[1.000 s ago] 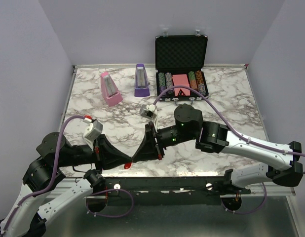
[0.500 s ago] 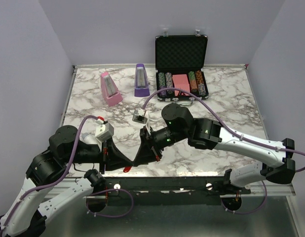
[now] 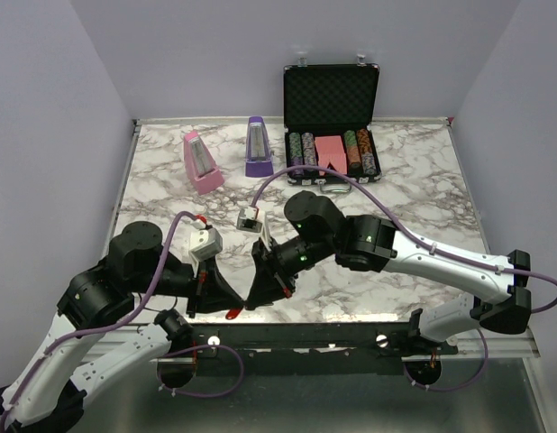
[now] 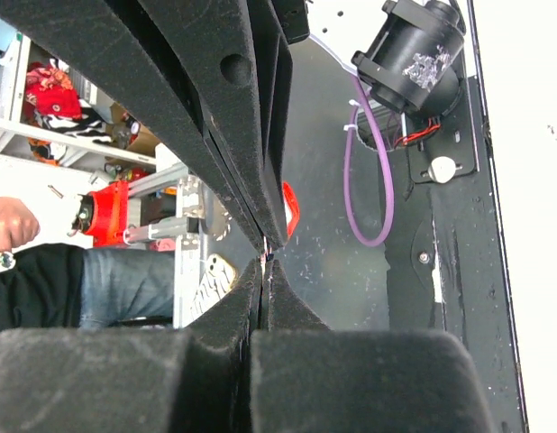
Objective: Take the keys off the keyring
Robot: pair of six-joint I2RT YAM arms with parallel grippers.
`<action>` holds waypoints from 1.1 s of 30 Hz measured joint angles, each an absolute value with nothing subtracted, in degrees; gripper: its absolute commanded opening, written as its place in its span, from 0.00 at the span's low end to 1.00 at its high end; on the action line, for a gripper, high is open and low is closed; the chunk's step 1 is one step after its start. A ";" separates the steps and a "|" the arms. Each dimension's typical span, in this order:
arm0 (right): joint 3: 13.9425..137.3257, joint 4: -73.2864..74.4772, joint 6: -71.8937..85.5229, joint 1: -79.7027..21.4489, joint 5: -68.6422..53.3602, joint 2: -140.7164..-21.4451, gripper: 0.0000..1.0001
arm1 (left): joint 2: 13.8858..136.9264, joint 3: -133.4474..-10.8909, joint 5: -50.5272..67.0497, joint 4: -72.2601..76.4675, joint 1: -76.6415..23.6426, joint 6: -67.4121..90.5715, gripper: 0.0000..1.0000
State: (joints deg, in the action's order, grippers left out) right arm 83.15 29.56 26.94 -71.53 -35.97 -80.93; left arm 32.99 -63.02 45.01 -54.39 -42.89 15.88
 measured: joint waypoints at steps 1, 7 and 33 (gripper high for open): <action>83.15 29.89 26.89 -71.53 -36.05 -81.06 0.01 | 33.32 -63.02 45.15 -54.72 -42.89 15.57 0.00; 83.15 30.98 26.87 -71.53 -36.29 -81.60 0.01 | 34.59 -63.00 45.89 -56.07 -42.89 14.28 0.00; 78.85 23.83 28.47 -71.64 -36.75 -77.54 0.01 | 31.33 -60.93 46.81 -49.15 -43.00 21.21 0.15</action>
State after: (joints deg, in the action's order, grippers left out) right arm 78.85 23.83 28.47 -71.64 -36.75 -77.54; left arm 31.33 -60.93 46.81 -49.15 -43.00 21.21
